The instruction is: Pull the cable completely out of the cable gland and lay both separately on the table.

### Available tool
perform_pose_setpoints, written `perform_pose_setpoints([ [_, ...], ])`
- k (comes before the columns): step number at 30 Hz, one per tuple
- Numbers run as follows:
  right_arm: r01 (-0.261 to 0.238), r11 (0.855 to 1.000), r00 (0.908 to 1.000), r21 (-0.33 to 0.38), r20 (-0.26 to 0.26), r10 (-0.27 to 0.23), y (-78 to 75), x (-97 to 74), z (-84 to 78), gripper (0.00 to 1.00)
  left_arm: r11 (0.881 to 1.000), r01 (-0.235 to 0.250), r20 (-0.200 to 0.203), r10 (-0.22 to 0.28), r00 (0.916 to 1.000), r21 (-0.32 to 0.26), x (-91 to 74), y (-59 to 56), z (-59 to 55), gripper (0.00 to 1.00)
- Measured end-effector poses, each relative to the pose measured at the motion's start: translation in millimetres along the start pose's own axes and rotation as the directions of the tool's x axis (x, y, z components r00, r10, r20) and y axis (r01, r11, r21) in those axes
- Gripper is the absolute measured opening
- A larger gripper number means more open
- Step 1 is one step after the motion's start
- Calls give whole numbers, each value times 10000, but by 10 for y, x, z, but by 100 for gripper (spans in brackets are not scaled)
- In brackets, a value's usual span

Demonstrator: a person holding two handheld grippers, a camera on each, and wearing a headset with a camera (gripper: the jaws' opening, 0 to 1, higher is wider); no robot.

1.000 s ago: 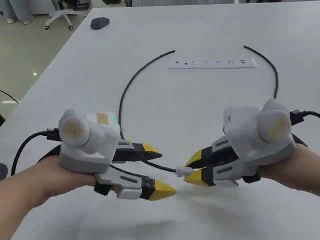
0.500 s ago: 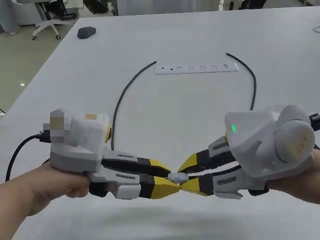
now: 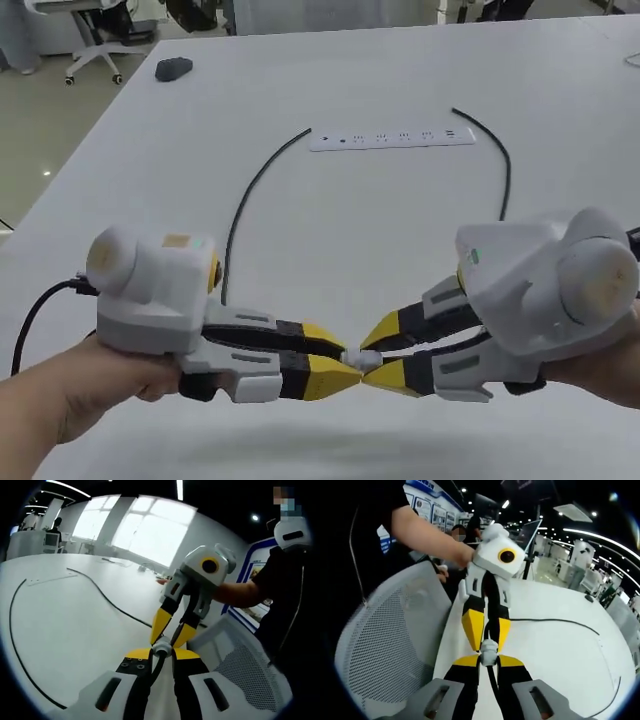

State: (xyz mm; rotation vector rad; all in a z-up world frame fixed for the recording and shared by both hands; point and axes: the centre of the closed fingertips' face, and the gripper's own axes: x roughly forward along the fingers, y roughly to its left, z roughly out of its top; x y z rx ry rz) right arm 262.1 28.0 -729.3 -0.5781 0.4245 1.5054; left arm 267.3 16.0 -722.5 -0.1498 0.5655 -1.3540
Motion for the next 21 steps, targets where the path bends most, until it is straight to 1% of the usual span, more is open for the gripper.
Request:
perform_pose_setpoints([
  [1, -1, 10000, 10000, -6, 3, 1, -6, -3, 1, 7, 9999, 1, 32, -2, 10000, 112, 2, 0, 8, 16],
  [2, -25, 10000, 10000, 12, 10, 25, -9, -6, 3, 7, 9989, 35, 102, -40, 9999, 475, 2, -2, 28, 16],
  [3, -51, 10000, 10000, 60, 11, 51, -11, -10, 3, 7, 9977, 47, 96, -53, 9999, 682, 3, -8, 31, 16],
  [4, -59, 10000, 10000, 39, 8, 59, -11, -11, 2, 7, 9985, 28, 80, -32, 10000, 538, 3, -8, 29, 16],
  [5, -93, 9999, 10000, 55, 25, 93, -12, -16, 3, 7, 9984, 43, 74, -47, 10000, 558, 3, -8, 31, 16],
  [6, -136, 9998, 9999, 129, 43, 136, -15, -19, 1, 7, 9974, 65, 96, -72, 9999, 715, 3, -4, 37, 16],
  [10, -232, 9990, 9996, 389, 146, 226, -30, -24, -6, 7, 9955, 29, 103, -39, 9999, 952, 3, 13, 49, 16],
  [12, -312, 9986, 9994, 421, 151, 306, -25, -20, -12, 7, 9964, 37, 43, -41, 10000, 847, 8, 11, 44, 16],
  [13, -380, 9983, 9992, 451, 126, 374, -18, -18, -20, 7, 9977, 60, 26, -62, 10000, 678, 18, 7, 38, 16],
  [17, -576, 9981, 9983, 215, 10, 576, 20, -7, -41, 8, 9979, 206, -143, -197, 9997, 616, 23, -7, 7, 16],
  [18, -594, 9982, 9982, 86, -1, 594, 29, -8, -44, 8, 9979, 228, -133, -220, 9997, 614, 20, -7, 9, 16],
  [21, -671, 9977, 9977, 7, 39, 671, 47, -17, -32, 8, 9984, 330, -125, -324, 9994, 451, 9, -11, 3, 15],
])
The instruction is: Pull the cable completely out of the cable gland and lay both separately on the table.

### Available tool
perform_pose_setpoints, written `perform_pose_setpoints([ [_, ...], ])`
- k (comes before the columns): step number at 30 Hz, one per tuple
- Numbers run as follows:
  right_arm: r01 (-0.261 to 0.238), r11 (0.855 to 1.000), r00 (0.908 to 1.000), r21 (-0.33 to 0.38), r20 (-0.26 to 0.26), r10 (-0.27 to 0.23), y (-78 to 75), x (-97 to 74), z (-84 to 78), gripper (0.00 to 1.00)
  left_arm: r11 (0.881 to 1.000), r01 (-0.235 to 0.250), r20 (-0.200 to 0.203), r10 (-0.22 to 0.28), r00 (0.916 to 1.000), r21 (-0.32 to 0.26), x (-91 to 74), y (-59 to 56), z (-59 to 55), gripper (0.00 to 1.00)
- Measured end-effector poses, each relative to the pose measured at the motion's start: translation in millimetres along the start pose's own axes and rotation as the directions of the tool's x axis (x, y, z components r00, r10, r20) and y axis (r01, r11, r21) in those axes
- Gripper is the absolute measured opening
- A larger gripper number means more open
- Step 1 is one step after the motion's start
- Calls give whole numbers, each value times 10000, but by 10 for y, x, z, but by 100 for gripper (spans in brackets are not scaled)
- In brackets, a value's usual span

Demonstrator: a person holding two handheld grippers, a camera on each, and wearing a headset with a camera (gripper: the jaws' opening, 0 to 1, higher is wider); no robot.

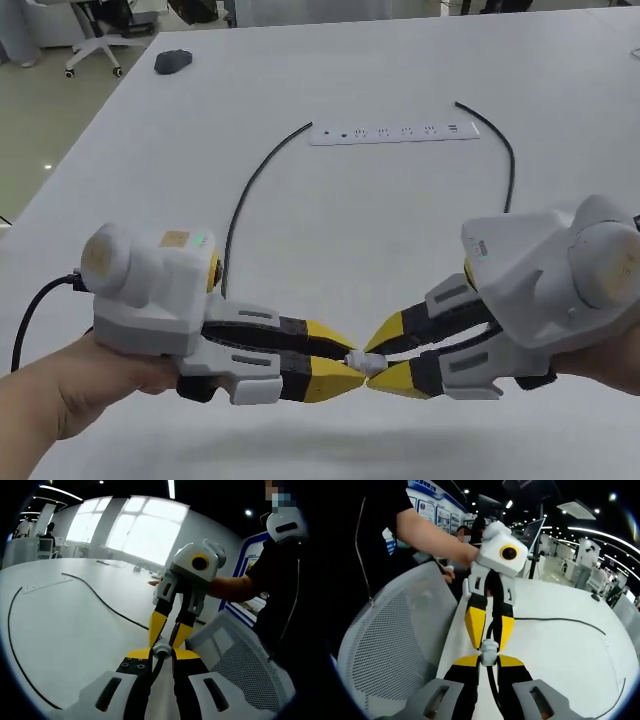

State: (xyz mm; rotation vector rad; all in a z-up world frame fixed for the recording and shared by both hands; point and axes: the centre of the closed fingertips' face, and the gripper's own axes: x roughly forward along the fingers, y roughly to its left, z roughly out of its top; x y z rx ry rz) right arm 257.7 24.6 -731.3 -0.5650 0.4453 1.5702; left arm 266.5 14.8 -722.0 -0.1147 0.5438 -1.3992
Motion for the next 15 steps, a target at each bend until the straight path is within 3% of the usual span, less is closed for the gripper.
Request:
perform_pose_setpoints([
  [6, 89, 10000, 10000, 12, -29, -89, -25, -25, 11, 9, 9998, -24, 85, 22, 10000, 217, -7, 10, 24, 15],
  [9, -237, 9922, 9993, 1224, 319, 199, -21, -55, 36, 9, 9984, -23, 34, 21, 10000, 561, -14, 2, 38, 15],
  [12, -670, 9739, 9964, 2169, 646, 542, -21, -91, 45, 9, 9957, 83, -84, -76, 9999, 926, -5, -34, 54, 15],
  [15, -746, 9731, 9958, 2182, 688, 610, -23, -95, 51, 8, 9923, 137, -144, -120, 9998, 1234, -5, -42, 66, 15],
])
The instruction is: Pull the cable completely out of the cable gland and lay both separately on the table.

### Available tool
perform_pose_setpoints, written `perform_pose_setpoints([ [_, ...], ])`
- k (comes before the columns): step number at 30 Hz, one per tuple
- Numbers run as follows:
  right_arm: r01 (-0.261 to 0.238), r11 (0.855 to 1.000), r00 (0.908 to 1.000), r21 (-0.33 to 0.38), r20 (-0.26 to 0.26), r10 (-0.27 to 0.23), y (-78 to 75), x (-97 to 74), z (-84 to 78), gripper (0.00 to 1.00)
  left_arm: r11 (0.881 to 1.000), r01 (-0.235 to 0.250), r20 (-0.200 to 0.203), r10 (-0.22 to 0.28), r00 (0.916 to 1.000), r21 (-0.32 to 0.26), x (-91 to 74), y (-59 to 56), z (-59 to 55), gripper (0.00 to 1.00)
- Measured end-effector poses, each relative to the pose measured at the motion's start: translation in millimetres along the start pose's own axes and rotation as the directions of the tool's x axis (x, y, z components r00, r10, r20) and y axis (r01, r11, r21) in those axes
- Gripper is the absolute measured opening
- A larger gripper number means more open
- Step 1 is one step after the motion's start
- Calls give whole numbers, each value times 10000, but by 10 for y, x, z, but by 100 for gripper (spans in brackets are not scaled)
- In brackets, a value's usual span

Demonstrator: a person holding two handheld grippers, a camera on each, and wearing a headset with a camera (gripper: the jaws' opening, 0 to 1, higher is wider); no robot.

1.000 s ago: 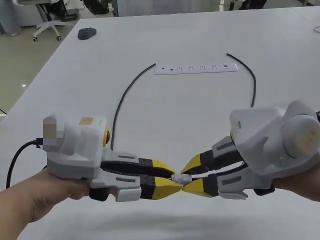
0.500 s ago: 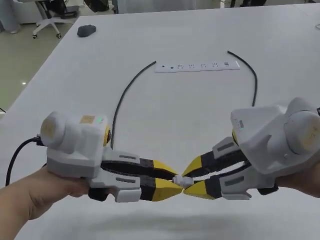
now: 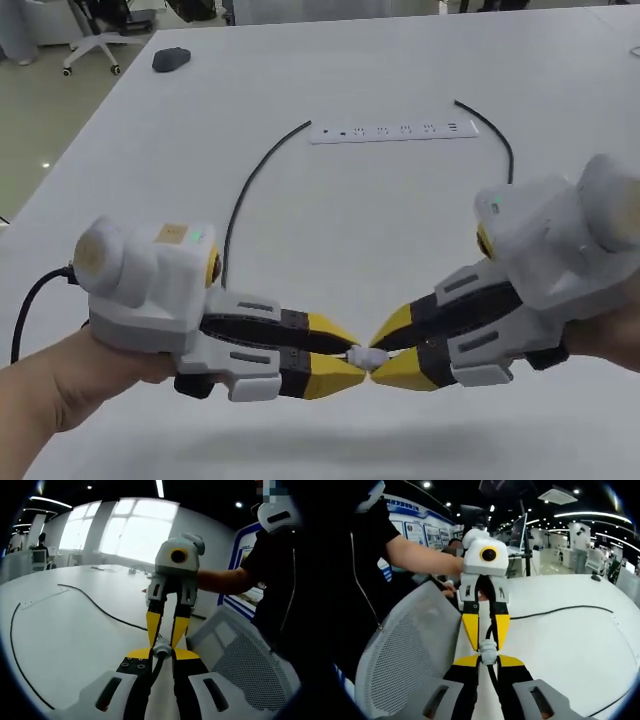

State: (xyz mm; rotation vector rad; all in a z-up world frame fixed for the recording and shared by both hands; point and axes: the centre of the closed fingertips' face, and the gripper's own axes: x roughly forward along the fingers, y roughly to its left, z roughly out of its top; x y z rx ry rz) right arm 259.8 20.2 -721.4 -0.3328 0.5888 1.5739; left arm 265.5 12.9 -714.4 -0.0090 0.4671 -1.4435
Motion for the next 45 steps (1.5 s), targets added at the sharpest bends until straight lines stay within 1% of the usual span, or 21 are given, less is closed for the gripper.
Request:
perform_pose_setpoints([
  [4, -96, 9999, 10000, -71, -11, 96, 49, -1, 10, 8, 9999, 76, -28, -76, 10000, -73, 6, -22, 11, 15],
  [5, 1, 9995, 10000, -303, -20, -1, 44, -3, 16, 8, 9996, 71, 68, -69, 10000, -280, 1, -17, 22, 15],
  [6, 169, 9985, 9999, -528, -10, -170, 29, -9, 25, 7, 9959, -30, 193, 48, 9998, -906, 2, -2, 31, 15],
  [7, 407, 9927, 9991, -1137, -23, -413, 5, -17, 39, 7, 9925, -81, 304, 119, 9995, -1220, 3, 19, 42, 15],
  [10, 750, 9818, 9967, -1745, -181, -793, -5, -21, 38, 7, 9875, -97, 404, 163, 9990, -1574, -1, 50, 41, 15],
  [13, 1210, 9486, 9902, -2923, -317, -1360, -23, -20, 33, 7, 9815, -154, 339, 223, 9992, -1910, 12, 71, 35, 15],
  [14, 1335, 9391, 9880, -3167, -311, -1510, -36, -22, 31, 7, 9722, -155, 338, 240, 9991, -2335, 16, 77, 30, 15],
  [16, 1445, 9257, 9858, -3497, -295, -1651, -41, -19, 24, 7, 9637, -148, 370, 256, 9990, -2664, 16, 94, 30, 15],
  [17, 1384, 9318, 9870, -3356, -313, -1579, -34, -19, 20, 7, 9616, -96, 355, 201, 9992, -2744, 21, 89, 25, 15],
  [19, 1325, 9412, 9882, -3108, -324, -1498, -49, -36, 13, 8, 9706, -103, 355, 193, 9992, -2406, 31, 66, 30, 15],
  [21, 1092, 9671, 9931, -2296, -158, -1158, -28, -50, 23, 8, 9846, -60, 262, 107, 9996, -1748, 35, 41, 31, 15],
  [22, 884, 9890, 9958, -1186, -136, -906, -10, -72, 18, 9, 9873, -30, 168, 58, 9998, -1589, 36, 22, 23, 15],
  [24, 509, 9974, 9984, 510, 202, -520, -5, -108, 41, 24, 9948, -31, -84, 22, 10000, -1016, 37, -3, 6, 15],
  [25, 217, 9940, 9994, 1077, 233, -244, 17, -124, 27, 27, 9955, 7, 39, -3, 10000, -952, 38, -19, 29, 15],
  [27, -94, 9915, 9987, 1301, 510, 27, 10, -147, 40, 20, 9982, -39, 108, 46, 9999, -605, 32, -20, 51, 15],
  [29, -108, 9889, 9966, 1482, 825, -15, -31, -163, 71, 17, 9997, -15, 44, 16, 10000, -248, 34, -37, 57, 15],
  [32, -880, 9637, 9914, 2520, 1163, 601, 29, -167, 101, 15, 9999, 60, 21, -60, 10000, -118, 31, -45, 59, 15],
  [33, -920, 9552, 9927, 2812, 1007, 660, 21, -155, 69, 13, 9999, 134, 52, -134, 9999, -17, 31, -53, 66, 15],
  [35, -843, 9612, 9932, 2628, 999, 598, -11, -125, 57, 12, 9999, 107, -10, -107, 9999, 130, 28, -48, 68, 15],
  [39, -1162, 9483, 9913, 2954, 947, 920, 40, -77, 40, 11, 9998, 135, -18, -135, 9999, 162, 28, -57, 73, 15],
  [45, -1264, 9472, 9904, 2948, 913, 1037, 74, -70, 49, 8, 9997, 141, -35, -141, 9999, 215, 18, -54, 64, 15],
])
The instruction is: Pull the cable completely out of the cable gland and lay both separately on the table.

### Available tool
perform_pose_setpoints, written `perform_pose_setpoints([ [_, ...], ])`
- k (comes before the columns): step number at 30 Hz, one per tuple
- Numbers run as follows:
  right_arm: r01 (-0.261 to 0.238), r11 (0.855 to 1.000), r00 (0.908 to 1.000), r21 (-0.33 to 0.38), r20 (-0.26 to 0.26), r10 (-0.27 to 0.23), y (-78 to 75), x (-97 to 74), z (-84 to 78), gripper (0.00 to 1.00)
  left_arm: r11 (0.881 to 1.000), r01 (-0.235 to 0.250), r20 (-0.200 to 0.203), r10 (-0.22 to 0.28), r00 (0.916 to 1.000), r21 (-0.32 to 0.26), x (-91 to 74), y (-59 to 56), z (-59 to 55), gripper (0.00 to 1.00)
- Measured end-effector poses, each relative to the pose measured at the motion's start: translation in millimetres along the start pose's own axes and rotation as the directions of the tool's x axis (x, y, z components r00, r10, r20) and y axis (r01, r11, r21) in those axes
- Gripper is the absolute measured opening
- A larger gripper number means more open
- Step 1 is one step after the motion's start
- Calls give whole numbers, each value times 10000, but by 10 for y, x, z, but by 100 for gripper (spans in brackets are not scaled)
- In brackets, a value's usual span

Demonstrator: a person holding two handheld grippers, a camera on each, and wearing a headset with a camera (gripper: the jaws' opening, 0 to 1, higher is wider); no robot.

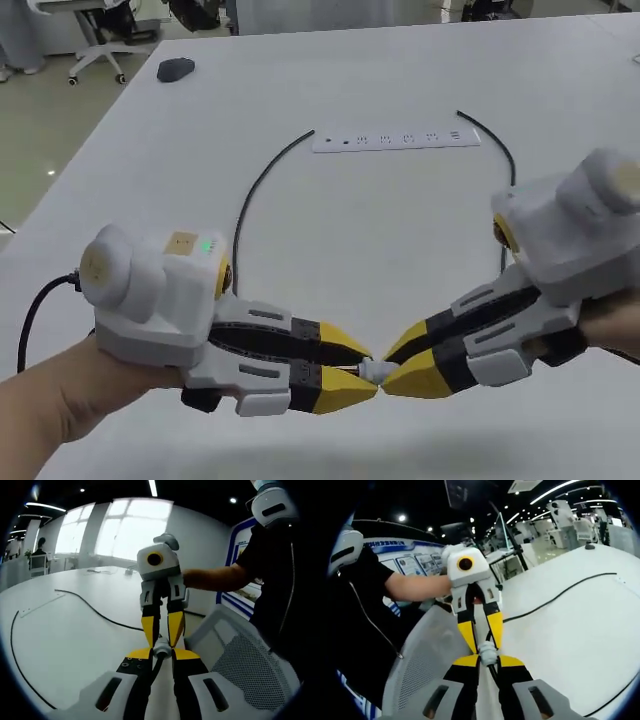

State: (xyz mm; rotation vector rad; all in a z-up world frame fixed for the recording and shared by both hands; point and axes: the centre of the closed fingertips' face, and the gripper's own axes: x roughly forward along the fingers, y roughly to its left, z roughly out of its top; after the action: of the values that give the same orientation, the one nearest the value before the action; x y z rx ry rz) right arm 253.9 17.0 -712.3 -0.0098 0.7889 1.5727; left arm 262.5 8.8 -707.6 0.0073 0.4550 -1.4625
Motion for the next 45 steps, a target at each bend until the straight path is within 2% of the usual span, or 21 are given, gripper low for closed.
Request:
perform_pose_setpoints([
  [2, 282, 9965, 9996, -787, 78, -277, -16, -10, 30, 8, 9989, -80, 91, 84, 9999, -461, -8, 22, 7, 15],
  [3, 424, 9893, 9991, -1396, 134, -409, -8, -9, 49, 8, 9915, -89, 210, 117, 9997, -1298, -20, 38, 15, 15],
  [6, 1008, 9539, 9949, -2826, 232, -982, -29, -16, 86, 8, 9942, -171, 389, 213, 9990, -1062, -36, 76, 29, 15],
  [11, 1681, 8687, 9840, -4660, 263, -1764, -31, -25, 100, 8, 9856, -218, 537, 312, 9981, -1674, -30, 92, 48, 15],
  [12, 1784, 8427, 9802, -5079, 169, -1973, -30, -21, 99, 8, 9853, -231, 552, 329, 9979, -1694, -28, 96, 47, 15],
  [13, 1773, 8429, 9799, -5081, 119, -1989, -25, -11, 92, 8, 9836, -207, 552, 311, 9980, -1793, -27, 93, 41, 15],
  [14, 1788, 8510, 9798, -4938, 108, -1996, -26, 0, 88, 8, 9833, -232, 547, 335, 9979, -1804, -25, 95, 37, 15],
  [15, 1745, 8626, 9808, -4749, 66, -1948, -38, -7, 79, 8, 9843, -203, 520, 299, 9982, -1753, -20, 87, 29, 15],
  [16, 1597, 8885, 9842, -4301, -8, -1772, -24, -3, 55, 8, 9850, -144, 464, 227, 9987, -1720, -13, 70, 21, 15],
  [17, 1586, 9000, 9848, -4059, 1, -1735, -41, -8, 53, 8, 9875, -163, 422, 232, 9988, -1567, -4, 62, 15, 15],
  [19, 1487, 9090, 9867, -3893, -19, -1622, -71, -33, 46, 9, 9893, -182, 414, 244, 9988, -1450, 0, 62, 21, 15],
  [23, 1629, 9009, 9804, -4024, -369, -1937, -132, -71, -24, 8, 9886, -221, 425, 288, 9987, -1492, -22, 78, 12, 15],
  [26, 1650, 8923, 9784, -4201, -446, -2019, -142, -88, -47, 2, 9888, -238, 419, 303, 9987, -1471, -36, 77, 8, 15],
  [28, 1627, 8967, 9786, -4116, -488, -2000, -136, -88, -52, 1, 9895, -221, 435, 286, 9986, -1426, -31, 72, 15, 15],
  [29, 1680, 8904, 9766, -4230, -514, -2086, -143, -82, -55, 1, 9897, -251, 423, 313, 9986, -1407, -25, 73, 16, 15],
  [32, 1576, 8935, 9776, -4205, -614, -2013, -117, -67, -74, 0, 9906, -173, 430, 233, 9988, -1359, -4, 54, 27, 15],
  [34, 1688, 8787, 9749, -4465, -555, -2155, -118, -76, -89, 0, 9921, -224, 395, 275, 9988, -1235, -2, 58, 24, 15],
  [36, 1743, 8923, 9727, -4165, -683, -2219, -130, -107, -114, 0, 9925, -225, 380, 273, 9989, -1204, 4, 54, 26, 15],
  [39, 1858, 8923, 9680, -4114, -794, -2382, -157, -186, -170, 0, 9949, -282, 308, 314, 9990, -972, -5, 55, 11, 15],
  [41, 2142, 8892, 9603, -4044, -792, -2673, -192, -288, -231, 0, 9938, -399, 407, 443, 9982, -1039, -43, 84, 9, 15],
  [45, 2718, 8968, 9451, -3491, -790, -3171, -265, -510, -379, 0, 9929, -489, 508, 547, 9972, -1087, -69, 101, 31, 15],
])
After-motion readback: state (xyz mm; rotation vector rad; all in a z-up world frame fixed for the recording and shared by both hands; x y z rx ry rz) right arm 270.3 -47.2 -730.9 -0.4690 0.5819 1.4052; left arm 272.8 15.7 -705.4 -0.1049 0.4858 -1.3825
